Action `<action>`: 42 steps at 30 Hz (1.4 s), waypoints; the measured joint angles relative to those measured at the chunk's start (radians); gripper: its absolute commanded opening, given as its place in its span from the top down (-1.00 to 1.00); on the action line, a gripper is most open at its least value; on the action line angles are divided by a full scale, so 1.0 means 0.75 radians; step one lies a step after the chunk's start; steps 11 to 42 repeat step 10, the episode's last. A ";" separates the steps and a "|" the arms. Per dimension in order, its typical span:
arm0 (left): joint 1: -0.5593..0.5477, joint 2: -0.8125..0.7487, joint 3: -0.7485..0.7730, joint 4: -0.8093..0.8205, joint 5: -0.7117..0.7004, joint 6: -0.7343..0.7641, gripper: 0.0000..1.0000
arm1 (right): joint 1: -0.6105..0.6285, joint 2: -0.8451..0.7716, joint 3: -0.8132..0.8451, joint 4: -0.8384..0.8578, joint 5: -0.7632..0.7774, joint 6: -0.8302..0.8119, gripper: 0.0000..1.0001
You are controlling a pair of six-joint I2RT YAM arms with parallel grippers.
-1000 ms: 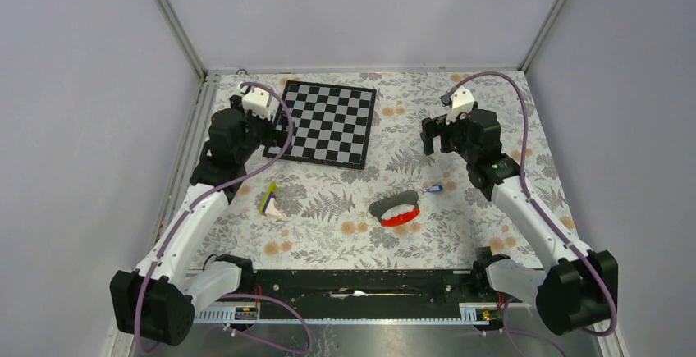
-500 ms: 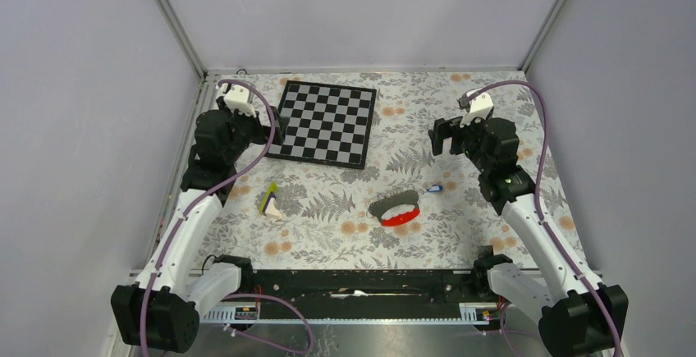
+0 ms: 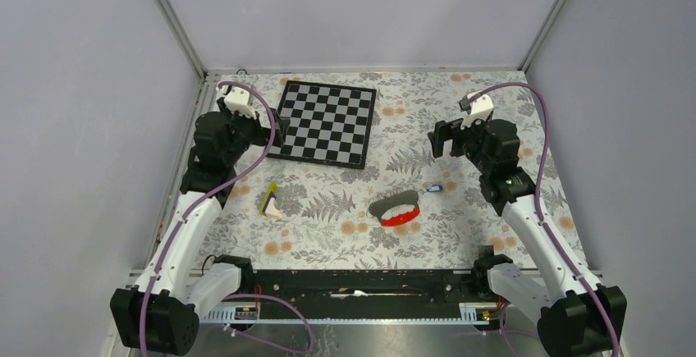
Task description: Put the keys on the keyring
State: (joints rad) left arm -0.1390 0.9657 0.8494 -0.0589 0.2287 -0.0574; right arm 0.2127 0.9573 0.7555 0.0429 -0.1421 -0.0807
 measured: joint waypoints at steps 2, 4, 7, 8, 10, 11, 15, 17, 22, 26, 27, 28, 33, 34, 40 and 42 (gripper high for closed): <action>0.000 -0.004 -0.002 -0.001 0.005 0.001 -0.98 | 0.000 0.000 -0.004 -0.001 -0.004 -0.001 -0.99; 0.000 -0.004 -0.002 -0.001 0.009 0.003 -0.98 | 0.000 -0.001 -0.005 0.000 -0.007 0.000 -0.99; 0.001 -0.004 -0.004 0.001 0.015 0.006 -0.98 | -0.001 -0.004 -0.011 0.003 -0.013 -0.001 -0.99; 0.002 -0.005 -0.007 0.001 0.017 0.006 -0.98 | -0.002 -0.006 -0.014 0.003 -0.013 -0.001 -0.99; 0.002 -0.005 -0.012 -0.001 0.019 0.006 -0.98 | -0.004 -0.009 -0.020 0.006 -0.013 -0.001 -0.99; 0.002 -0.005 -0.012 -0.001 0.019 0.006 -0.98 | -0.004 -0.009 -0.020 0.006 -0.013 -0.001 -0.99; 0.002 -0.005 -0.012 -0.001 0.019 0.006 -0.98 | -0.004 -0.009 -0.020 0.006 -0.013 -0.001 -0.99; 0.002 -0.005 -0.012 -0.001 0.019 0.006 -0.98 | -0.004 -0.009 -0.020 0.006 -0.013 -0.001 -0.99; 0.002 -0.005 -0.012 -0.001 0.019 0.006 -0.98 | -0.004 -0.009 -0.020 0.006 -0.013 -0.001 -0.99; 0.002 -0.005 -0.012 -0.001 0.019 0.006 -0.98 | -0.004 -0.009 -0.020 0.006 -0.013 -0.001 -0.99; 0.002 -0.005 -0.012 -0.001 0.019 0.006 -0.98 | -0.004 -0.009 -0.020 0.006 -0.013 -0.001 -0.99; 0.002 -0.005 -0.012 -0.001 0.019 0.006 -0.98 | -0.004 -0.009 -0.020 0.006 -0.013 -0.001 -0.99; 0.002 -0.005 -0.012 -0.001 0.019 0.006 -0.98 | -0.004 -0.009 -0.020 0.006 -0.013 -0.001 -0.99; 0.002 -0.005 -0.012 -0.001 0.019 0.006 -0.98 | -0.004 -0.009 -0.020 0.006 -0.013 -0.001 -0.99; 0.002 -0.005 -0.012 -0.001 0.019 0.006 -0.98 | -0.004 -0.009 -0.020 0.006 -0.013 -0.001 -0.99; 0.002 -0.005 -0.012 -0.001 0.019 0.006 -0.98 | -0.004 -0.009 -0.020 0.006 -0.013 -0.001 -0.99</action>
